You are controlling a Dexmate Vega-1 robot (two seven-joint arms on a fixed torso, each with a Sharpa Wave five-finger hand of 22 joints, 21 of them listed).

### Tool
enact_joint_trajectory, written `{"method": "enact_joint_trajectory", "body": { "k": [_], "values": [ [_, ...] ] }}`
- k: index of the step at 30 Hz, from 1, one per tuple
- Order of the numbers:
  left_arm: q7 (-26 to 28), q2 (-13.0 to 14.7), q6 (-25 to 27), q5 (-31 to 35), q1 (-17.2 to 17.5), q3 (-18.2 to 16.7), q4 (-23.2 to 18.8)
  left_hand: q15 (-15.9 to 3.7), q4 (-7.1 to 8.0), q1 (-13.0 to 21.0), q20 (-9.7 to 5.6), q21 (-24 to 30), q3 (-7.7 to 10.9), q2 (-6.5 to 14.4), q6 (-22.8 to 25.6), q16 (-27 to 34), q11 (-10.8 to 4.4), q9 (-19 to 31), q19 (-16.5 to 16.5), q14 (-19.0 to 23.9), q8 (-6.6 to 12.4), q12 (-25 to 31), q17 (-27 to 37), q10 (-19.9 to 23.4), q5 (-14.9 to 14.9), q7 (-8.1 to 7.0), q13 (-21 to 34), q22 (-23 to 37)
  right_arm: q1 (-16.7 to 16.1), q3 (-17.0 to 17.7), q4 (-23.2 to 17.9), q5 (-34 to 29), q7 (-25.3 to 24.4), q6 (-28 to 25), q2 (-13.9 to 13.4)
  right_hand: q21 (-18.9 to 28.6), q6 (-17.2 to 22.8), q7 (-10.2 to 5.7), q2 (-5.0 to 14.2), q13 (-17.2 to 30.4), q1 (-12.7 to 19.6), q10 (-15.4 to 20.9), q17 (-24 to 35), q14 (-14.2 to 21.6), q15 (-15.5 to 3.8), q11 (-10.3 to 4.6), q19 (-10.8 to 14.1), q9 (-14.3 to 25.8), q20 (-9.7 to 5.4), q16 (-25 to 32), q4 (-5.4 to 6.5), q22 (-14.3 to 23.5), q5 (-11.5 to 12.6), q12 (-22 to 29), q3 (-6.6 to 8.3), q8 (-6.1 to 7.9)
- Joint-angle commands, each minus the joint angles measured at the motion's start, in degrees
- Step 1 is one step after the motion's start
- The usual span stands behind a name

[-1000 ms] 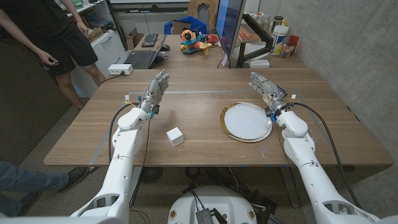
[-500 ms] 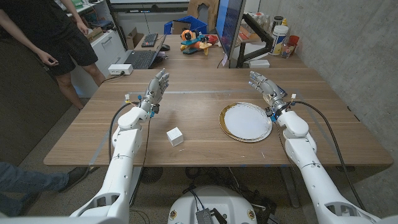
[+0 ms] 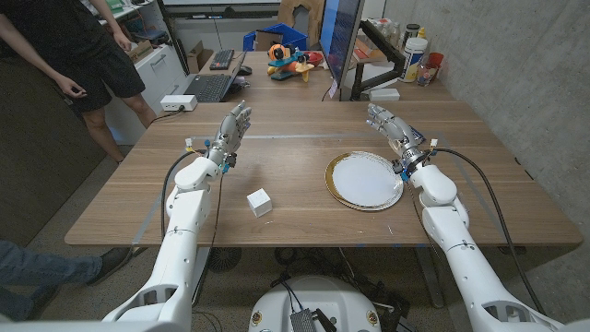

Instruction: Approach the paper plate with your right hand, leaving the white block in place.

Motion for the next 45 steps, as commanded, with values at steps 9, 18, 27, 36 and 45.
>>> {"method": "enact_joint_trajectory", "body": {
  "k": [9, 18, 27, 36, 45],
  "values": [
    [0.4, -0.1, -3.1, -0.4, -0.9, 0.4, 1.3, -0.41, -0.58, 0.1, 0.79, 0.5, 0.08, 0.6, 1.0, 0.4, -0.32, 0.2, -0.4, 0.7, 0.64, 0.8, 0.2, 0.6, -0.1, -0.31, 0.1, 0.2, -0.5, -1.0, -1.0, -4.8, -1.0, 3.8, -1.4, 0.2, 0.1, -0.24, -0.93, 0.0, -1.4, 0.0, -0.1, 1.0, -0.1, -0.29, 1.0, 0.2, -0.09, 0.3, 0.43, 0.2, 0.8, 0.0, -0.57, 0.03],
    [0.1, 0.1, -3.2, -0.6, -1.3, 0.6, 1.7, -0.49, -0.65, 0.1, 0.87, 0.5, 0.11, 0.7, 1.1, 0.4, -0.45, 0.2, -0.5, 0.8, 0.59, 0.8, 0.2, 0.6, -0.1, -0.36, 0.1, 0.2, -0.5, -1.4, -1.4, -6.3, -1.0, 4.6, -2.0, 0.1, 0.5, -0.69, -1.57, 0.0, -1.7, 0.3, -0.3, 1.2, -0.16, -0.28, 1.1, 0.2, -0.06, 0.2, 0.29, 0.2, 1.0, 0.0, -0.86, 0.22],
    [-0.1, 0.3, -2.9, -0.8, -1.3, 0.5, 1.9, -0.49, -0.73, 0.2, 1.11, 0.4, 0.13, 0.8, 1.0, 0.4, -0.5, 0.2, -0.6, 0.7, 0.49, 0.8, 0.2, 0.6, -0.1, -0.36, 0.1, 0.2, -0.5, -1.8, -1.5, -8.1, -1.6, 5.0, -2.3, 0.1, 0.6, -0.8, -2.19, 0.0, -1.8, 0.6, -0.5, 1.3, -0.37, -0.41, 1.1, 0.2, -0.11, 0.1, 0.03, 0.2, 1.3, 0.1, -1.08, 0.27],
    [-0.1, 0.4, -2.6, -0.7, -1.4, 0.4, 2.1, -0.48, -0.79, 0.2, 1.14, 0.4, 0.12, 0.8, 1.0, 0.3, -0.44, 0.2, -0.7, 0.6, 0.44, 0.7, 0.2, 0.4, -0.1, -0.32, 0.1, 0.2, -0.5, -2.0, -1.0, -9.4, -2.8, 6.2, -2.2, 0.0, 0.8, -1.22, -2.62, 0.0, -1.8, 0.7, -0.7, 1.3, -0.33, -0.46, 1.1, 0.2, -0.17, 0.0, -0.18, 0.2, 1.5, 0.1, -1.21, 0.38],
    [-0.3, 0.5, -2.7, -0.6, -1.5, 0.5, 2.3, -0.41, -0.85, 0.1, 1.14, 0.4, 0.11, 0.8, 1.0, 0.2, -0.4, 0.2, -0.7, 0.5, 0.37, 0.7, 0.2, 0.4, -0.1, -0.29, 0.1, 0.2, -1.1, -2.2, -1.4, -12.0, -4.3, 8.2, -2.5, 0.0, 1.3, -1.82, -2.96, 0.0, -2.0, 1.0, -0.9, 1.6, -0.6, -0.57, 1.5, 0.2, -0.18, 0.0, -0.32, 0.2, 1.8, 0.2, -1.34, 0.55]
  ]
}}
